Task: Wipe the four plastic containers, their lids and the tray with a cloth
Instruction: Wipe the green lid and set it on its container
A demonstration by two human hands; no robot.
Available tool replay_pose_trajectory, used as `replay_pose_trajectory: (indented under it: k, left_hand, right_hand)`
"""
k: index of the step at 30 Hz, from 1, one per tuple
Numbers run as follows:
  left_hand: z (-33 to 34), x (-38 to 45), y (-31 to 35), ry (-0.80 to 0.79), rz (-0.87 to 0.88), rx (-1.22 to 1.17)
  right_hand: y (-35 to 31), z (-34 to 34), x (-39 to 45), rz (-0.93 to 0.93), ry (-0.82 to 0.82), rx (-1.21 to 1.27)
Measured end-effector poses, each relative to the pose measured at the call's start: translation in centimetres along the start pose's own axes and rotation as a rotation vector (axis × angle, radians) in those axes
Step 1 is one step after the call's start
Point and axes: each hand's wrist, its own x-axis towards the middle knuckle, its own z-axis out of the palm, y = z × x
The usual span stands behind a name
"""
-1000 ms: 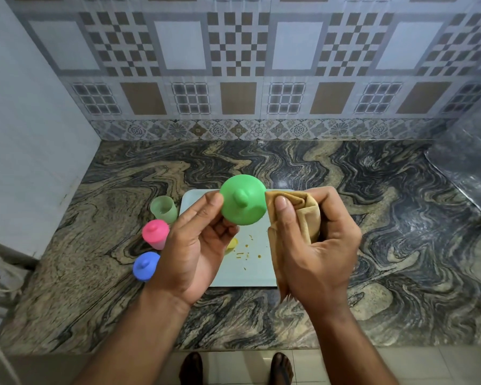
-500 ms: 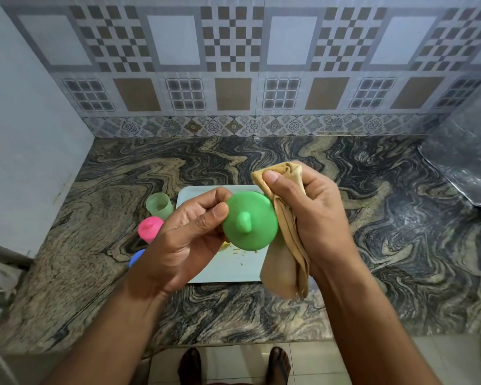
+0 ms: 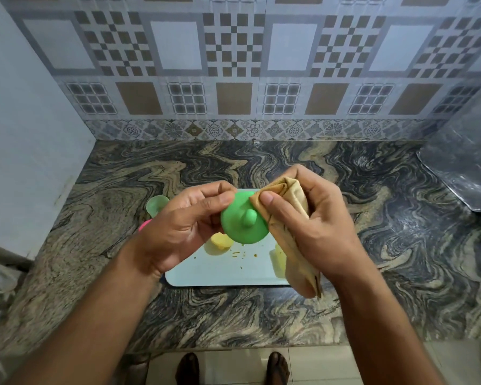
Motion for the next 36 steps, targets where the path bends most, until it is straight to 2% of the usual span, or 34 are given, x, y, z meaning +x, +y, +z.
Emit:
replay_pose_trajectory:
  k: [4, 7, 9, 11, 15, 17, 20, 24, 29, 33, 36]
  left_hand:
    - [1.3, -0.3, -1.1, -0.042, 0.079, -0.262]
    - [3.5, -0.2, -2.7, 0.090, 0.177, -0.314]
    - [4.7, 0.0, -3.2, 0.241, 0.214, -0.298]
    - [4.9, -0.1, -3.1, 0.297, 0.245, -0.234]
    - [3.5, -0.9, -2.0, 0.221, 0.307, 0.007]
    - [2.9, -1.2, -1.6, 0.165, 0.286, 0.136]
    - [2.4, -1.5, -1.5, 0.105, 0.222, 0.192]
    - [2.4, -1.6, -2.2, 0.086, 0.161, 0.065]
    - [2.1, -1.5, -2.9, 0.161, 0.104, -0.156]
    - [2.2, -1.2, -2.9, 0.180, 0.103, -0.255]
    - [2.7, -0.9, -2.8, 0.194, 0.112, -0.321]
  right_hand:
    - [0.2, 2.2, -0.6, -0.038, 0.361, 0.136]
    - [0.2, 3.6, -1.1, -0.047, 0.488, 0.157]
    - [0.1, 4.1, -1.4, -0.058, 0.493, 0.126]
    - [0.1, 4.1, -1.5, -0.111, 0.473, 0.069]
    - [0.8, 2.7, -1.3, -0.239, 0.400, -0.150]
    - [0.9, 1.8, -0.9, -0.230, 0.376, -0.198]
    - [0.5, 1.2, -0.1, -0.185, 0.319, -0.227]
    - [0.3, 1.1, 0.7, -0.104, 0.331, -0.141]
    - [0.1, 0.4, 0.3, -0.011, 0.348, 0.081]
    - [0.1, 0.8, -0.3, -0.048, 0.262, 0.057]
    - [0.3, 1.5, -0.5, -0.088, 0.292, 0.019]
